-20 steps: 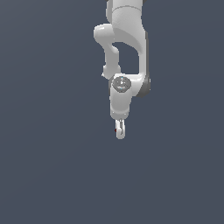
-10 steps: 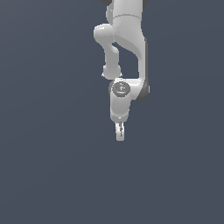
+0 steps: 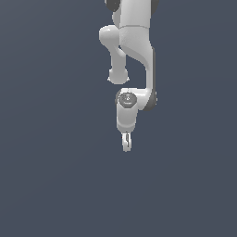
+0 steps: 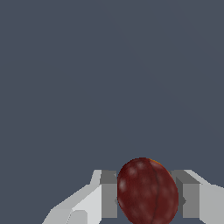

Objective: Pick up the object and move it to a goal position.

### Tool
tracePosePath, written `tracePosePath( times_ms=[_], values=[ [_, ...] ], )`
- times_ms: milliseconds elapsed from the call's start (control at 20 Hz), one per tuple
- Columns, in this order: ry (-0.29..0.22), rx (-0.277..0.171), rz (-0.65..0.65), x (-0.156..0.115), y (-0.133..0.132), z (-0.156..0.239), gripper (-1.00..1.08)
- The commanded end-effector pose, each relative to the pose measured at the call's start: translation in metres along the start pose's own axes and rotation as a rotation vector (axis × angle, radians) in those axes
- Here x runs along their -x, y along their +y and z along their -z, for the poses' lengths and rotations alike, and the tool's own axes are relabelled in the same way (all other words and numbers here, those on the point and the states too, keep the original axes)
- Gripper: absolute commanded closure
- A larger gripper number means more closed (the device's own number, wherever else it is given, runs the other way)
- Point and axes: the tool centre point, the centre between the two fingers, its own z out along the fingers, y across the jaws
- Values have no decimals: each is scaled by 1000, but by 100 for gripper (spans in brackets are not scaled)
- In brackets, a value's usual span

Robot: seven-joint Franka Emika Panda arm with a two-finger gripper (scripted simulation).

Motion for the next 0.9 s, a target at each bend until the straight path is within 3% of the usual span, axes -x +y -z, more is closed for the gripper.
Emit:
tracePosePath(
  times_ms=[0, 500, 850],
  values=[
    [0, -1, 0, 0, 0, 0, 108],
    [0, -1, 0, -2, -1, 1, 108],
    [0, -1, 0, -34, -1, 10, 108]
  ],
)
